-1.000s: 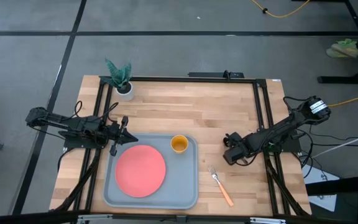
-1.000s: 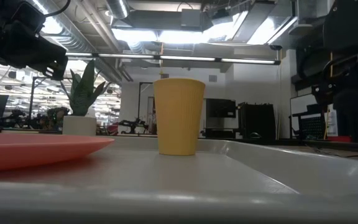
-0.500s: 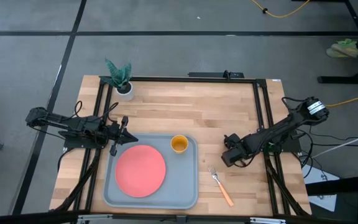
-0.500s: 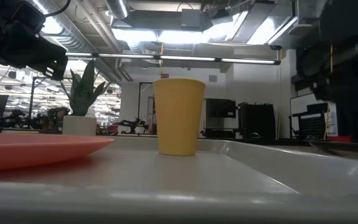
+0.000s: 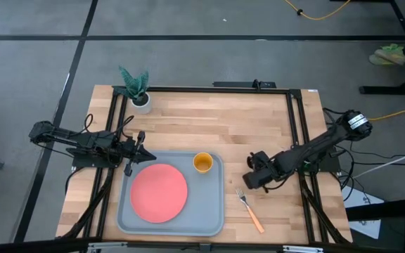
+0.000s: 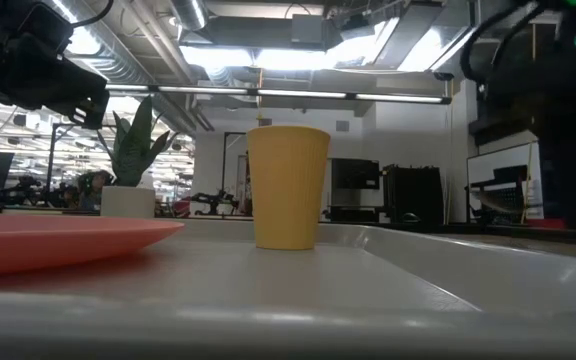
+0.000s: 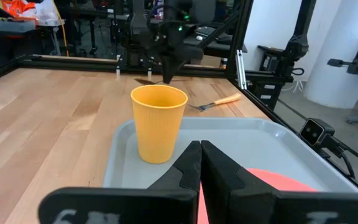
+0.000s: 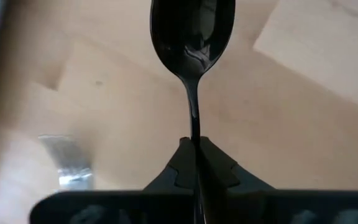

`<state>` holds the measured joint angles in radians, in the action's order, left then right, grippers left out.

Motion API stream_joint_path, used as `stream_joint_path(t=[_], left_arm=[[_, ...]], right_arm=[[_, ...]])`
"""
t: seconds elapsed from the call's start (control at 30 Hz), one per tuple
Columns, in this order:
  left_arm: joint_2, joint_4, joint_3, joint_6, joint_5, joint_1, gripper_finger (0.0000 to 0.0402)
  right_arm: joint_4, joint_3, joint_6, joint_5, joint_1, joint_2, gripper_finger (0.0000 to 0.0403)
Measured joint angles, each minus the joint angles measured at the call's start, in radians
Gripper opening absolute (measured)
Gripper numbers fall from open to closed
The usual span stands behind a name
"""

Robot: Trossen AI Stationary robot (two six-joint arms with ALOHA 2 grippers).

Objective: Pick and place plate/cup/fork/spoon on tray
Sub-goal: Put the black spoon on the gray tray

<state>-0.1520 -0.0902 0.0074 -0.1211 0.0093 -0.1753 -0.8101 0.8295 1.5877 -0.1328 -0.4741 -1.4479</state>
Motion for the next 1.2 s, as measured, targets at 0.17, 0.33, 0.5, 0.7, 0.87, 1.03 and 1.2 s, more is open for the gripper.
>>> stream_joint_path(t=[0.17, 0.33, 0.5, 0.7, 0.87, 1.03, 1.2], left_arm=[[0.0, 0.0, 0.0, 0.0, 0.0, 0.0, 0.0], [0.0, 0.0, 0.0, 0.0, 0.0, 0.0, 0.0], [0.0, 0.0, 0.0, 0.0, 0.0, 0.0, 0.0], [0.0, 0.0, 0.0, 0.0, 0.0, 0.0, 0.0], [0.0, 0.0, 0.0, 0.0, 0.0, 0.0, 0.0], [0.0, 0.0, 0.0, 0.0, 0.0, 0.0, 0.0], [0.0, 0.0, 0.0, 0.0, 0.0, 0.0, 0.0]], right_arm=[[0.059, 0.075, 0.06, -0.091, -0.057, 0.001, 0.0002], [0.085, 0.16, 0.118, -0.209, -0.113, -0.014, 0.0002], [0.09, 0.262, 0.182, -0.214, -0.136, -0.11, 0.0002], [0.111, 0.452, 0.215, -0.18, -0.139, -0.314, 0.0002], [0.111, 0.635, 0.219, -0.157, -0.14, -0.463, 0.0004], [0.111, 0.773, 0.26, -0.215, -0.14, -0.564, 0.0004], [0.112, 0.828, 0.354, -0.238, -0.14, -0.632, 0.0004]])
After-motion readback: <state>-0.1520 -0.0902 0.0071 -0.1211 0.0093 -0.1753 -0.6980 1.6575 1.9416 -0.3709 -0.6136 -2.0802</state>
